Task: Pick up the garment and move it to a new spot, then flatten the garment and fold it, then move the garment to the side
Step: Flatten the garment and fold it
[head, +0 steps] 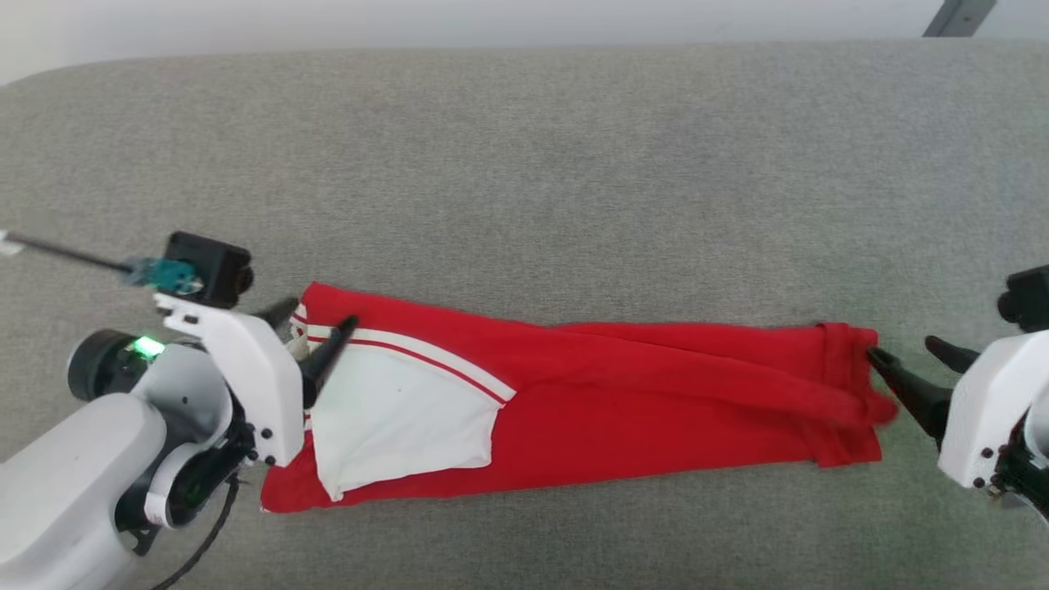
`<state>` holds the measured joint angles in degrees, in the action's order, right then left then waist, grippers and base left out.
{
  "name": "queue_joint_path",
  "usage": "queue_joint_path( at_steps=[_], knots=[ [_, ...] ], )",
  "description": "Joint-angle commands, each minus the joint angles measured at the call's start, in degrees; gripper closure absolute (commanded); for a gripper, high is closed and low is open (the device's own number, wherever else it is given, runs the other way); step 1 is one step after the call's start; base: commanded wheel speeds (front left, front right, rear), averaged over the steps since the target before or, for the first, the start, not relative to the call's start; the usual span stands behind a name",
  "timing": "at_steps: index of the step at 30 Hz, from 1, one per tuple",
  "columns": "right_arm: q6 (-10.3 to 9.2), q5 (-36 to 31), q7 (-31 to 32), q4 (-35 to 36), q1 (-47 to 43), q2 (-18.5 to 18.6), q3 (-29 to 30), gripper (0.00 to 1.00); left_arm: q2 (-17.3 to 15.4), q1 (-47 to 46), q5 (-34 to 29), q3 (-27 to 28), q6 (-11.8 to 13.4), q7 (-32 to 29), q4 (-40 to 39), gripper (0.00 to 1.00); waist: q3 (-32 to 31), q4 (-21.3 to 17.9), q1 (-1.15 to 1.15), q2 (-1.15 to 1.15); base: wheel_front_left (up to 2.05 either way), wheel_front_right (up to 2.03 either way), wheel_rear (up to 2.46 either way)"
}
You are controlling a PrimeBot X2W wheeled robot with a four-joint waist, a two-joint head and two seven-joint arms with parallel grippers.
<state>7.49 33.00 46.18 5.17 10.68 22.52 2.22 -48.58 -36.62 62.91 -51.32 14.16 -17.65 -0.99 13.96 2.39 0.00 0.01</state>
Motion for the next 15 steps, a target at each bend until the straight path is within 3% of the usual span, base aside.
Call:
queue_joint_path(
  at_steps=[1, 8, 15],
  knots=[
    [0.01, 0.2, 0.3, -0.2, -0.6, -0.8, 0.5, 0.0, 0.0, 1.0, -1.3, 0.2, -0.3, 1.4, 0.0, 0.0, 0.0, 0.2, 0.0, -0.01, 0.0, 0.0, 0.0],
    [0.01, -0.8, 1.7, -4.5, -0.6, -1.8, 3.8, 0.0, 1.0, 5.1, -5.5, 3.6, -0.7, 18.3, 1.2, 0.0, 0.5, 2.4, 0.0, -0.01, 0.0, 0.0, 0.0],
    [0.01, 1.0, 0.8, -11.4, 1.8, -1.7, 1.6, 0.0, 3.1, 9.5, -5.8, 5.1, -0.5, 28.5, 3.1, 0.0, 1.4, 5.0, 0.0, -0.01, 0.0, 0.0, 0.0]
  ],
)
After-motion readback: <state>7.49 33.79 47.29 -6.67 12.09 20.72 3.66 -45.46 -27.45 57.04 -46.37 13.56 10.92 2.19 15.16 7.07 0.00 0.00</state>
